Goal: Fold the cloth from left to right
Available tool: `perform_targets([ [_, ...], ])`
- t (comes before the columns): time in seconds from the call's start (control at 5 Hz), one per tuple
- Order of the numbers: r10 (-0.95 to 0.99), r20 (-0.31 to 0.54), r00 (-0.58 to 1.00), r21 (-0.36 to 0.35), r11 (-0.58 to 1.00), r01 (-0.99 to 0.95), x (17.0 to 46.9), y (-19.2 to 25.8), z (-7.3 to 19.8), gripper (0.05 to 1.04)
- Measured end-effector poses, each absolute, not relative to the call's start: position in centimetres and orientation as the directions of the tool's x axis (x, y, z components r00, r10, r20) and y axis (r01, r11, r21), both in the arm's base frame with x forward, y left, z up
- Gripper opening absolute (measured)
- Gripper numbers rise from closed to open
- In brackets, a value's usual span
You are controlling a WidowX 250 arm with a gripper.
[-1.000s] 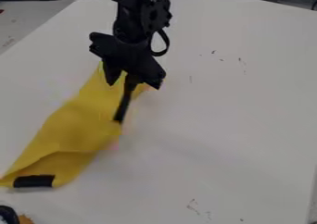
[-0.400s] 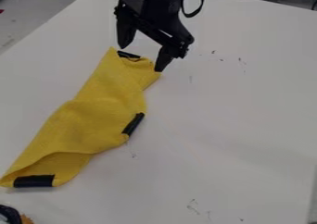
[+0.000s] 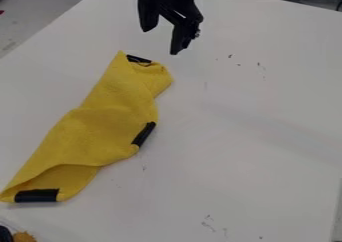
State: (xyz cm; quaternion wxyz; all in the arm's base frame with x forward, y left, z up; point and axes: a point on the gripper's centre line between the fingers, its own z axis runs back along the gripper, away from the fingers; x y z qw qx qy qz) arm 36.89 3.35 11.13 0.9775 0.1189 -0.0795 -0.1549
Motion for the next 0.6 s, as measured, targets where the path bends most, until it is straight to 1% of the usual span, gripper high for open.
perform_targets([
  [0.2,-0.371,0.147,0.917,0.270,0.907,0.324,38.64,4.29,10.89,1.001],
  [0.4,-0.371,0.175,0.912,0.275,0.908,0.316,39.12,4.28,11.01,1.001],
  [0.6,-0.345,0.176,0.922,0.299,0.911,0.284,39.18,4.11,11.13,1.001],
])
